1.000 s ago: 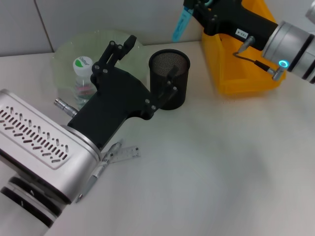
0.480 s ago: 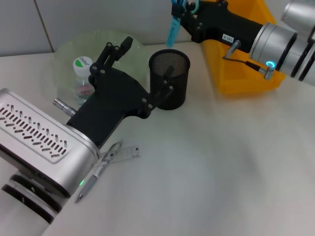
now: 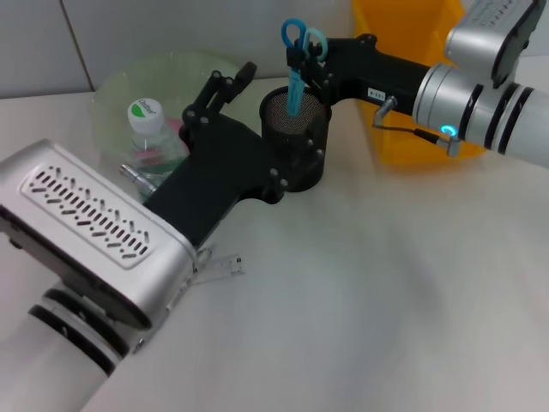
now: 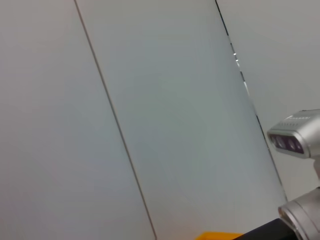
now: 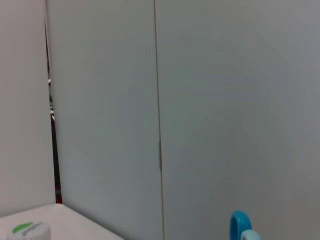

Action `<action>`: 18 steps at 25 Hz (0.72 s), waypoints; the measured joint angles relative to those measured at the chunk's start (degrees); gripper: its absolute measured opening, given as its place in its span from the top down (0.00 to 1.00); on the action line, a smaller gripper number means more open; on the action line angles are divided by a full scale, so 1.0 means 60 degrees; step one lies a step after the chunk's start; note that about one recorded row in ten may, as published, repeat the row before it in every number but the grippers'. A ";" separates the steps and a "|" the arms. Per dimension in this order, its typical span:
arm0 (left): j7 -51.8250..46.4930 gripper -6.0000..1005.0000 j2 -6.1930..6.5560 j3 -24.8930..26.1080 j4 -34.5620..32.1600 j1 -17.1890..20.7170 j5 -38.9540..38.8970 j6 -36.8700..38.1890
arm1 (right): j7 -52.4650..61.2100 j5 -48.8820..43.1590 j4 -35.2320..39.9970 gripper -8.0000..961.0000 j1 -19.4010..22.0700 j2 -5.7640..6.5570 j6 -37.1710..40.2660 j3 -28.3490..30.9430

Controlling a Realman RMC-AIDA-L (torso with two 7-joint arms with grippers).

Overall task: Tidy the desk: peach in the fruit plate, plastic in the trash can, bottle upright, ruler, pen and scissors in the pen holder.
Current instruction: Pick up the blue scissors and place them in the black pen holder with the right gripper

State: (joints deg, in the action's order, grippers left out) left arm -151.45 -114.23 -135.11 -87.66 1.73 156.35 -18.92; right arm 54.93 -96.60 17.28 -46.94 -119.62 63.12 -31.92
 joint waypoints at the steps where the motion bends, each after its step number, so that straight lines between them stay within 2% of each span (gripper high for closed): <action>1: 0.0000 0.18 0.0000 0.0000 0.0000 0.0000 0.0000 0.0000 | 0.0002 0.0000 -0.0021 0.81 0.0000 0.0000 -0.0028 -0.0020; 13: -0.0057 0.18 -0.0033 0.0020 0.0021 -0.0216 0.0000 0.0347 | 0.0390 -0.0059 -0.0029 0.80 0.0118 0.0004 -0.0057 -0.0105; 18: -0.0057 0.18 -0.0047 0.0034 -0.0047 -0.0230 0.0000 0.0510 | 0.0995 -0.0018 0.0399 0.79 0.0349 0.0026 0.0015 -0.0949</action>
State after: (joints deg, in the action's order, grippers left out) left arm -151.79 -114.51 -134.91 -87.94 0.35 156.36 -15.86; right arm 60.90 -96.70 19.67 -44.85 -119.46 63.21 -37.62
